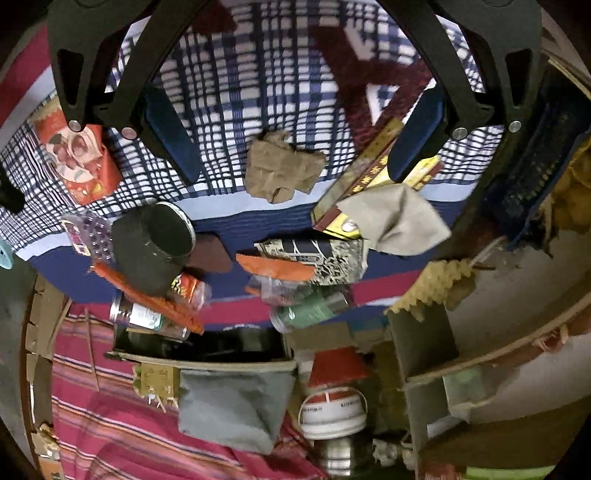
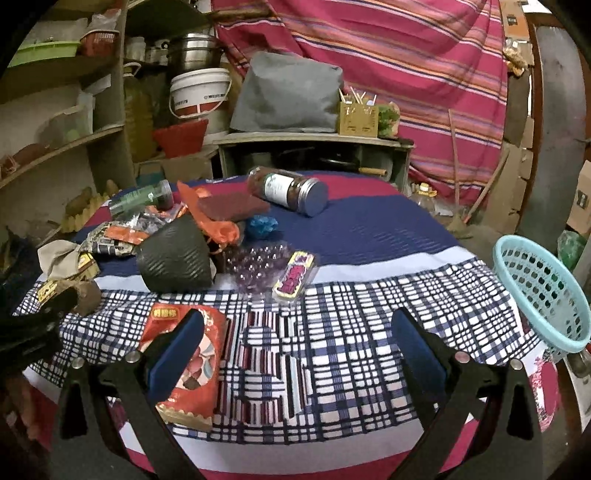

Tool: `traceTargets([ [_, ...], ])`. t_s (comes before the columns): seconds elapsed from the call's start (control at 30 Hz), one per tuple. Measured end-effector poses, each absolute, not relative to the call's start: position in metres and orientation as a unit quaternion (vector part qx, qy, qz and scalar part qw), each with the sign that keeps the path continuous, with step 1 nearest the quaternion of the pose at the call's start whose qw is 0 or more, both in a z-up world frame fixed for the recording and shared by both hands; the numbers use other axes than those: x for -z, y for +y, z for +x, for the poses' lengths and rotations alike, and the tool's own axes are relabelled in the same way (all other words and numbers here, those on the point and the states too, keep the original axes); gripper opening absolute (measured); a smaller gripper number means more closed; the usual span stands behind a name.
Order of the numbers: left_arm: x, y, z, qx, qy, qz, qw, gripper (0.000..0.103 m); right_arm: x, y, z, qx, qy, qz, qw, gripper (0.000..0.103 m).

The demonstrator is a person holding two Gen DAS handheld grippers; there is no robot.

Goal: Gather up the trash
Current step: 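Grasp the crumpled brown paper with the left tool while the right tool grasps the red snack wrapper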

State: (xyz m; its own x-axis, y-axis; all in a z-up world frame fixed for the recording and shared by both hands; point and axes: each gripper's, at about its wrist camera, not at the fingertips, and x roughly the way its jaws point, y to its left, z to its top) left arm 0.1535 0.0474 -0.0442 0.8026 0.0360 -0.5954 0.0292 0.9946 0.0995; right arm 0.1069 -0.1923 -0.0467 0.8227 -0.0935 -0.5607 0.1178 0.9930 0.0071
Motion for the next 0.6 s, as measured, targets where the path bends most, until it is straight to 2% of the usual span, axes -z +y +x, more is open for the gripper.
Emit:
traceTargets([
  [0.17, 0.051, 0.057, 0.176, 0.013, 0.348, 0.014, 0.937, 0.097, 0.054, -0.191, 0.112, 0.058, 0.310, 0.017, 0.949, 0.099],
  [0.23, 0.057, 0.058, 0.183, 0.024, 0.366, 0.005, 0.930, 0.088, 0.056, -0.192, 0.114, 0.058, 0.313, 0.022, 0.948, 0.099],
  [0.3, 0.061, 0.058, 0.189, 0.033, 0.381, 0.000, 0.924, 0.073, 0.058, -0.192, 0.114, 0.057, 0.316, 0.024, 0.947, 0.099],
  [0.33, 0.063, 0.058, 0.190, 0.035, 0.386, -0.002, 0.922, 0.070, 0.058, -0.191, 0.114, 0.056, 0.318, 0.024, 0.946, 0.099],
  [0.4, 0.065, 0.058, 0.192, 0.042, 0.393, -0.006, 0.918, 0.054, 0.060, -0.189, 0.114, 0.053, 0.321, 0.025, 0.945, 0.099],
  [0.6, 0.060, 0.059, 0.181, 0.036, 0.376, 0.007, 0.926, 0.049, 0.060, -0.175, 0.112, 0.034, 0.321, 0.017, 0.946, 0.099],
])
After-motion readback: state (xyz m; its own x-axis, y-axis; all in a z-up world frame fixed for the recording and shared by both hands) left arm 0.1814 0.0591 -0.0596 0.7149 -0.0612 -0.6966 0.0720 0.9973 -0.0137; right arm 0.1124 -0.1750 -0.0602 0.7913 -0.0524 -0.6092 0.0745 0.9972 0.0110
